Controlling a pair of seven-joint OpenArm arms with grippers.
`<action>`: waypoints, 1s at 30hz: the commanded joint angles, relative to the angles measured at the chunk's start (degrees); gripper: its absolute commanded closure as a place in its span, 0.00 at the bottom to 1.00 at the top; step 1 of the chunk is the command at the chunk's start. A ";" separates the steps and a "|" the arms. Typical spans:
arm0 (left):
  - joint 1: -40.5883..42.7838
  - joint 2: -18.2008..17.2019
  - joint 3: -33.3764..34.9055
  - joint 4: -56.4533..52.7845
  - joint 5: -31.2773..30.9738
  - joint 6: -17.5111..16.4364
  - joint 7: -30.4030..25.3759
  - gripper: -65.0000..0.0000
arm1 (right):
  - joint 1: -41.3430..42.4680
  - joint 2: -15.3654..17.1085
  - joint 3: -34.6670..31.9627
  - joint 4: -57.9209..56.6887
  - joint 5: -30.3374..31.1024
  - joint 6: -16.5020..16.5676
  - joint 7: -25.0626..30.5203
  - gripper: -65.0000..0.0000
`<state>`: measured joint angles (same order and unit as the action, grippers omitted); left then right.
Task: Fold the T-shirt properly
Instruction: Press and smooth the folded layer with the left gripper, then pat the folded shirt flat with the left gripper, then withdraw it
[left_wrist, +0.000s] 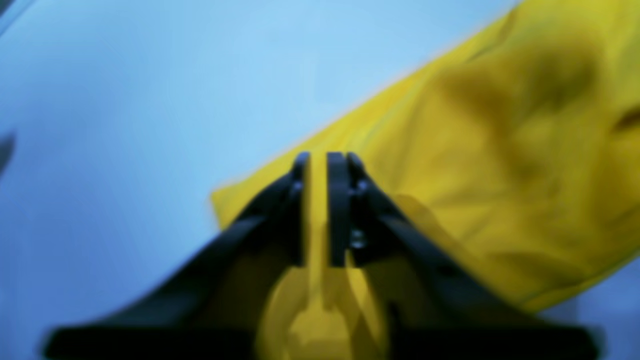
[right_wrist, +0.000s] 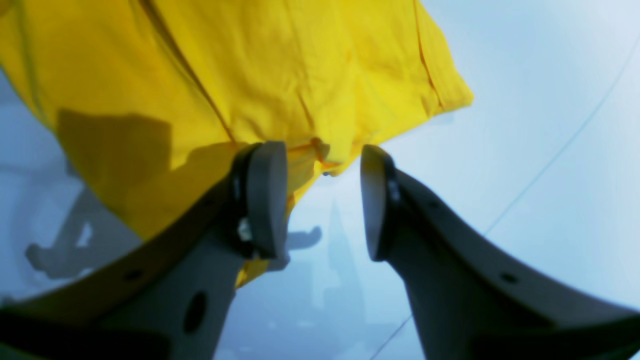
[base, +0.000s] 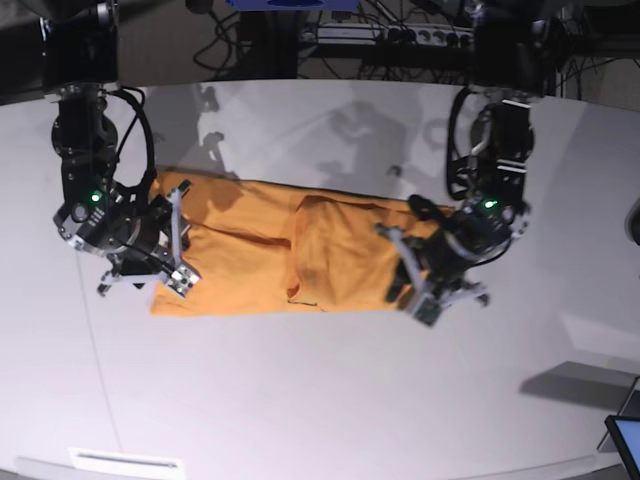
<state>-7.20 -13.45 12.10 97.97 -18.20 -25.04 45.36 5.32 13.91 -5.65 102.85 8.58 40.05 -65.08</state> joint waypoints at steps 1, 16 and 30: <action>-1.72 0.93 -0.19 -0.26 -0.40 0.38 -1.28 0.70 | 0.96 0.29 0.24 0.84 -0.10 -0.05 0.86 0.66; -9.11 9.89 5.26 -13.27 -0.13 0.38 -1.63 0.58 | 0.79 0.29 0.42 0.76 -0.10 -0.05 0.86 0.66; -9.81 12.09 5.88 -19.16 -0.05 0.20 -3.83 0.64 | 0.70 0.29 0.42 0.76 -0.10 -0.05 0.77 0.66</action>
<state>-15.70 -1.50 17.96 78.00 -17.74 -24.43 42.70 5.04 13.91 -5.50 102.80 8.40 40.05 -65.08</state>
